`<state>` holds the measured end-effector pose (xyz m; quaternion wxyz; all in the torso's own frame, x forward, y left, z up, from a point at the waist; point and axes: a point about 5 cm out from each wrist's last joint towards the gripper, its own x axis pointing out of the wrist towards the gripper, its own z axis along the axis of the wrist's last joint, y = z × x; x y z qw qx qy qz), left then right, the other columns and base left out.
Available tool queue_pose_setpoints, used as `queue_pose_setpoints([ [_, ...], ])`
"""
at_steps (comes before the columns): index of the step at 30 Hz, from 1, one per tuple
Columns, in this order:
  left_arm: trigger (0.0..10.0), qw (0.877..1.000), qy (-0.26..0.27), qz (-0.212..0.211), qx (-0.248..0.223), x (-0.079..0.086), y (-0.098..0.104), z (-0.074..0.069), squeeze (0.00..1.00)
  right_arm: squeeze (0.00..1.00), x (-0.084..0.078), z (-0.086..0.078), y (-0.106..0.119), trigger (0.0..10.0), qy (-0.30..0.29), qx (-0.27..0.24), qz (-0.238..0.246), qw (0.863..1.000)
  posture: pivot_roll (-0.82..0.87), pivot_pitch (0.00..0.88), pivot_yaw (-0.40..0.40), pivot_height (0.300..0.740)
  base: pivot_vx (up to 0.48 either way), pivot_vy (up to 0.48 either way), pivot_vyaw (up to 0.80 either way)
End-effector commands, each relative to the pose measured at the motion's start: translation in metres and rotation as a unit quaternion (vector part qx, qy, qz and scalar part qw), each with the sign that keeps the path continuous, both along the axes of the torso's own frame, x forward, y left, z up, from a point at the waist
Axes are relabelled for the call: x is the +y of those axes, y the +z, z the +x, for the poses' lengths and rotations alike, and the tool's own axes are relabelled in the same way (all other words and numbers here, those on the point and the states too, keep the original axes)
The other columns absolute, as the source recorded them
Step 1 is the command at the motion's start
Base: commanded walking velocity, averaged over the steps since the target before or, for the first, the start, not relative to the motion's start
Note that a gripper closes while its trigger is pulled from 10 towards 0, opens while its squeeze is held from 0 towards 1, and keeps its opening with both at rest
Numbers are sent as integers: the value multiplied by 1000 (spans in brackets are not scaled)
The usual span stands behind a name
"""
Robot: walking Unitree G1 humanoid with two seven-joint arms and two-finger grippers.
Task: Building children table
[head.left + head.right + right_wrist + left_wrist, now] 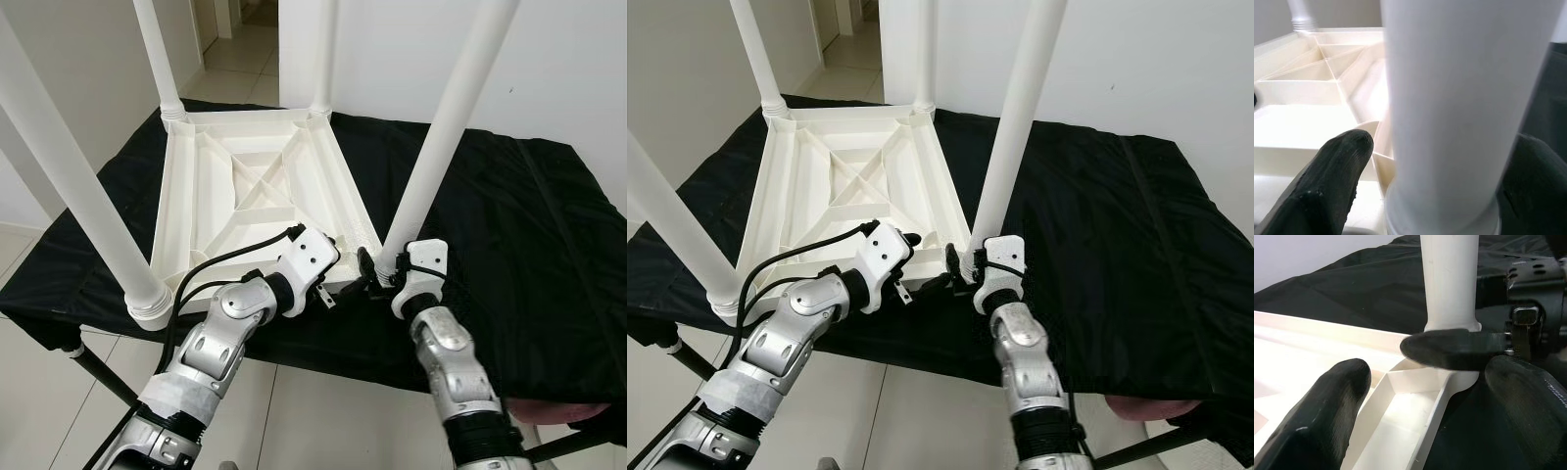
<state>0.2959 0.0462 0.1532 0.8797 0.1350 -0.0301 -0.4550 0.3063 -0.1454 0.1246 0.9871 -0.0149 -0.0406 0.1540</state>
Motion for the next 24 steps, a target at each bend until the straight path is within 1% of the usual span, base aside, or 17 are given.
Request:
queue_pose_setpoints([
  [1, 10000, 1000, -4, -1, 3, 1, -1, -1, 0, 0, -5, 5, 5, 10000, 30, -13, -9, 999, -61, 0, 12, 740, 0, 0, 0],
  [2, 10000, 1000, -3, 0, 3, 1, -1, -1, 0, 0, -11, 9, 7, 10000, 42, -17, -22, 999, -61, 0, 12, 740, 0, 0, 0],
  [5, 10000, 1000, -3, 0, 3, 1, -1, -1, 0, 0, -11, 9, 7, 10000, 42, -17, -22, 999, -61, 0, 12, 740, 0, 0, 0],
  [6, 10000, 1000, -3, 0, 4, 2, -1, -2, 0, 0, -15, 12, 7, 10000, 58, -14, -27, 998, -61, 0, 14, 740, 0, 0, 0],
  [7, 10000, 1000, -3, 0, 4, 2, -1, -2, 0, 0, -15, 12, 7, 10000, 58, -14, -27, 998, -61, 0, 14, 740, 0, 0, 0],
  [8, 10000, 1000, -5, 1, 7, 2, -3, -4, 0, 0, -17, 21, 7, 10000, 109, -3, -51, 993, -57, 0, 17, 740, 0, 0, 0],
  [10, 10000, 1000, -5, 1, 7, 2, -3, -4, 0, 0, -17, 21, 7, 10000, 109, -3, -51, 993, -57, 0, 17, 740, 0, 0, 0],
  [11, 10000, 1000, -5, 1, 8, 2, -4, -5, 0, 0, -17, 23, 6, 10000, 124, 2, -58, 991, -57, 0, 17, 740, 0, 0, 0],
  [12, 10000, 1000, -5, 1, 8, 2, -4, -5, 0, 0, -17, 23, 6, 10000, 124, 2, -58, 991, -57, 0, 17, 740, 0, 0, 0],
  [15, 10000, 1000, -4, 1, 11, 3, -4, -6, 0, 0, -13, 25, 0, 10000, 178, 22, -72, 981, -47, 0, 12, 740, 0, 0, 0],
  [17, 10000, 1000, -3, 1, 11, 3, -4, -5, 0, 0, -12, 26, -3, 10000, 200, 30, -83, 976, -47, 0, 12, 740, 0, 0, 0],
  [19, 10000, 1000, -3, 0, 11, 3, -4, -5, 0, 0, -12, 26, -4, 10000, 206, 34, -87, 974, -47, 0, 12, 740, 0, 0, 0],
  [20, 10000, 1000, -2, 0, 10, 3, -3, -5, 0, 0, -13, 26, -8, 9843, 211, 44, -82, 973, -43, 0, 8, 740, 0, 0, 0],
  [22, 10000, 1000, -2, 0, 10, 3, -3, -5, 0, 0, -13, 26, -8, 9843, 211, 44, -82, 973, -43, 0, 8, 740, 0, 0, 0],
  [23, 10000, 1000, -2, -1, 9, 2, -3, -4, 0, 0, -14, 26, -11, 4275, 215, 51, -83, 972, -42, 0, 8, 740, 0, 0, 0],
  [24, 10000, 1000, -2, -2, 8, 2, -2, -4, 0, 0, -16, 26, -15, 0, 219, 56, -81, 971, -40, 0, 7, 740, 0, 0, 0],
])
